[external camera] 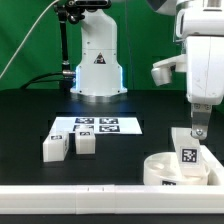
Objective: Assemble stool
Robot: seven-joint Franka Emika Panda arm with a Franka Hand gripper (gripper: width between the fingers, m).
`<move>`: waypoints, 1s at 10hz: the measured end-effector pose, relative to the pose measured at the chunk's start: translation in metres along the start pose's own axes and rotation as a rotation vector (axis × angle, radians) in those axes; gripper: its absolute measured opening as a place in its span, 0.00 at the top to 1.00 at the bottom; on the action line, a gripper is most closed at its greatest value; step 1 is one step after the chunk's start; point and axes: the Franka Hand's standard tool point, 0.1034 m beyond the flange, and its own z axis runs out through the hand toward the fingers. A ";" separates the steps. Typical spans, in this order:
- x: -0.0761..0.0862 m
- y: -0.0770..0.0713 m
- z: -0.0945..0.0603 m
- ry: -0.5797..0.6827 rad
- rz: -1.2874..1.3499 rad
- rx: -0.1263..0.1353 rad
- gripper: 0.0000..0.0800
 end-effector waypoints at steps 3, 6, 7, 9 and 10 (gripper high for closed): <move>-0.001 -0.004 0.007 -0.005 0.006 0.010 0.19; -0.001 -0.005 0.008 -0.007 0.011 0.012 0.19; -0.002 -0.005 0.009 -0.008 0.011 0.013 0.35; -0.004 -0.004 0.010 -0.008 0.015 0.013 0.52; -0.005 -0.004 0.010 -0.008 0.017 0.012 0.57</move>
Offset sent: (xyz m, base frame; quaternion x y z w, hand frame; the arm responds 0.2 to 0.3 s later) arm -0.0067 0.0017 -0.0083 0.0146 0.0016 -0.0113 0.9998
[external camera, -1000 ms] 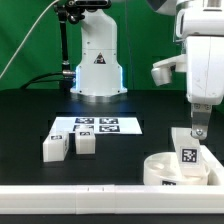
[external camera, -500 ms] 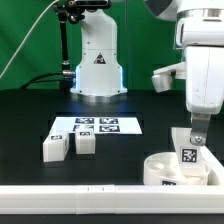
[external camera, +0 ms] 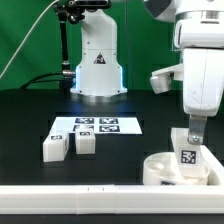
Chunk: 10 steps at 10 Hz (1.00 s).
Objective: Assemble stool
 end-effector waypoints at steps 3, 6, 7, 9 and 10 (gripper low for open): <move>-0.001 0.000 0.000 0.000 0.050 0.000 0.57; -0.001 0.001 0.000 0.001 0.201 0.000 0.57; -0.001 0.001 0.000 0.001 0.259 0.000 0.57; -0.005 0.002 0.000 0.005 0.454 0.006 0.57; -0.006 0.003 0.001 0.006 0.602 0.009 0.57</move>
Offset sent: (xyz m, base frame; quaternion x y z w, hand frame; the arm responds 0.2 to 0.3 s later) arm 0.0000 0.0000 0.0000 0.0000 0.0000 0.0000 1.0000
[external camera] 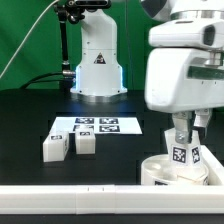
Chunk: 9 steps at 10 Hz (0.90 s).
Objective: Assemble stool
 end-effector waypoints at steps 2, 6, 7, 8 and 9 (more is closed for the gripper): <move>0.000 -0.001 0.000 0.001 0.237 0.006 0.57; 0.005 -0.010 -0.001 0.004 0.521 0.017 0.57; 0.005 -0.010 -0.001 0.003 0.599 0.020 0.57; 0.005 -0.010 -0.001 0.003 0.658 0.023 0.57; 0.005 -0.010 -0.001 0.003 0.717 0.025 0.57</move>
Offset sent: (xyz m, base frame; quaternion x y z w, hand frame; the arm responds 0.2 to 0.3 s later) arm -0.0024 0.0137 -0.0073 0.0141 -0.0130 0.2013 0.9793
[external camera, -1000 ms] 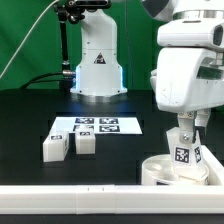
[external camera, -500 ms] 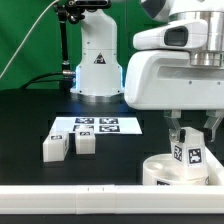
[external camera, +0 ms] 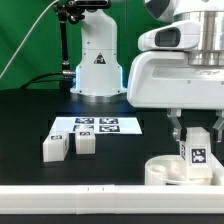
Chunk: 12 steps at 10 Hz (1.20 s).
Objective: Assemble stool
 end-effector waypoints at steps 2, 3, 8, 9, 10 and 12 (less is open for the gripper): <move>0.000 -0.001 0.000 -0.002 0.115 0.007 0.57; 0.000 -0.001 0.000 -0.004 0.203 0.014 0.57; 0.000 -0.002 0.001 -0.009 0.603 0.054 0.57; -0.001 -0.003 0.002 -0.005 0.737 0.075 0.57; -0.001 -0.006 0.001 -0.007 0.828 0.075 0.57; -0.002 -0.005 0.001 -0.024 1.008 0.088 0.57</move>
Offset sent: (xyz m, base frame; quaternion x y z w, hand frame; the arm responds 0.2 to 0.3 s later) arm 0.0000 0.0000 0.0000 0.0000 0.0000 0.1938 0.9810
